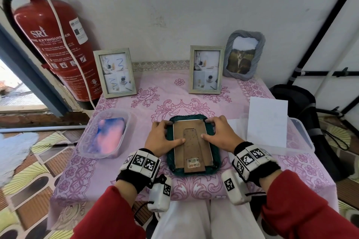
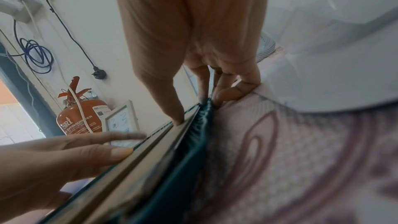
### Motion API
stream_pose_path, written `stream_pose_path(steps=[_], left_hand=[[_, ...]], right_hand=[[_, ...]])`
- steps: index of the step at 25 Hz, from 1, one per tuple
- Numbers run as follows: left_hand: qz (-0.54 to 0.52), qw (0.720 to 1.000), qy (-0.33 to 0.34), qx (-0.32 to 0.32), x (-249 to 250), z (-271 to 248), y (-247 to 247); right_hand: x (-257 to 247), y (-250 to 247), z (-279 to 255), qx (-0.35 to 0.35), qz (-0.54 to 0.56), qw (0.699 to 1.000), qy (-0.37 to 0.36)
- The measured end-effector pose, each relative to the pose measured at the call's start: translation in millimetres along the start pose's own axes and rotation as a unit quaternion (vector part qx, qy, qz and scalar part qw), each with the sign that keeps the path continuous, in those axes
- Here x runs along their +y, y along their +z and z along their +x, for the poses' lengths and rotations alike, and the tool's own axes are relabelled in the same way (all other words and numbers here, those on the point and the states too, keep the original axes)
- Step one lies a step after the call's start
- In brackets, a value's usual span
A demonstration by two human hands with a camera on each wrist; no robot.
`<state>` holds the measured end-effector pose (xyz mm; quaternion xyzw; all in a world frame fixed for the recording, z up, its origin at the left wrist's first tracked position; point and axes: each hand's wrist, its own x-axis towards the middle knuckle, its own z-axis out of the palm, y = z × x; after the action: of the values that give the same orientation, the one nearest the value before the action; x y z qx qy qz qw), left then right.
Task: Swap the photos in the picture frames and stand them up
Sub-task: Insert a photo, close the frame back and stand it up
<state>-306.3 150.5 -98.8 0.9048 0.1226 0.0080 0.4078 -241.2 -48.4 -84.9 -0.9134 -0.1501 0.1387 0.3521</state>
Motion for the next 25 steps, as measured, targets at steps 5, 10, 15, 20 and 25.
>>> stream_pose_path(steps=[5,10,15,20,25], left_hand=[[-0.008,1.000,0.008,0.010,1.2,1.4,1.0],[0.001,1.000,-0.013,0.005,-0.7,1.6,2.3],[-0.007,1.000,-0.009,0.002,-2.5,2.9,2.7],[-0.008,1.000,-0.008,-0.001,-5.7,4.7,3.4],[-0.006,1.000,0.000,0.002,-7.2,4.7,4.1]], right_hand=[[1.3,-1.7,0.2,0.000,-0.005,1.000,-0.009],[1.7,-1.3,0.6,-0.007,-0.006,1.000,-0.010],[0.9,-1.2,1.6,-0.013,-0.010,1.000,-0.006],[0.1,-0.2,1.4,-0.014,-0.010,1.000,0.000],[0.4,-1.7,1.1,-0.020,-0.004,1.000,0.001]])
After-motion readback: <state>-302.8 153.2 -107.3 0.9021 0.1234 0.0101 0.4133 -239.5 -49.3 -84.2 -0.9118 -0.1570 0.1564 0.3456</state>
